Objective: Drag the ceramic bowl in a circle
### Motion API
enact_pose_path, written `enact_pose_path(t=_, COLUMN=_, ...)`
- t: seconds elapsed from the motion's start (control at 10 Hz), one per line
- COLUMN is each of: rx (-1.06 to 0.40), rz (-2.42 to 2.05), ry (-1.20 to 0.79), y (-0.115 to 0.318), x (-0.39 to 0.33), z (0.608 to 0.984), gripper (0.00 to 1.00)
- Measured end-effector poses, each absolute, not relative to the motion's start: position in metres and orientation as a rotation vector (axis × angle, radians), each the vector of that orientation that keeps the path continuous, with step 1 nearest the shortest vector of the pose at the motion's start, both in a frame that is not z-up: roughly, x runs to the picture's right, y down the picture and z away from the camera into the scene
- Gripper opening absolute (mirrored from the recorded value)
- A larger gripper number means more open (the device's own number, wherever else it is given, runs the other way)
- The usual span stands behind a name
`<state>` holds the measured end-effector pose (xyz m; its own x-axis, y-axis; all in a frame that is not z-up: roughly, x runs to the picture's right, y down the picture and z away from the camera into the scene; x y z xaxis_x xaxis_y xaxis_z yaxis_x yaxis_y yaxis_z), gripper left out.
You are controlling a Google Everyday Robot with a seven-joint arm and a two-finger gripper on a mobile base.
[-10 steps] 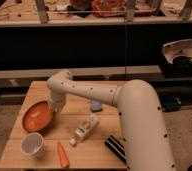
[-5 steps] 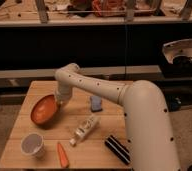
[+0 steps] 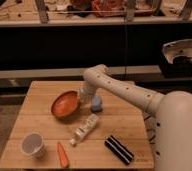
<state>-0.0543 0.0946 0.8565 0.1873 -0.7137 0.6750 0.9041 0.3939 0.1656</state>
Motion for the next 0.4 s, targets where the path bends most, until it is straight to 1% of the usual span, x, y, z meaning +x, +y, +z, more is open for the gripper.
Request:
enact_pose_path(t=0.1, rx=-0.297, rz=-1.155, ry=-0.759, y=0.1, x=-0.034, z=0.853, gripper=0.0)
enact_pose_path(t=0.4, rx=-0.313, rz=-1.176, ry=-0.769, y=0.116, x=-0.019, z=0.849, gripper=0.0)
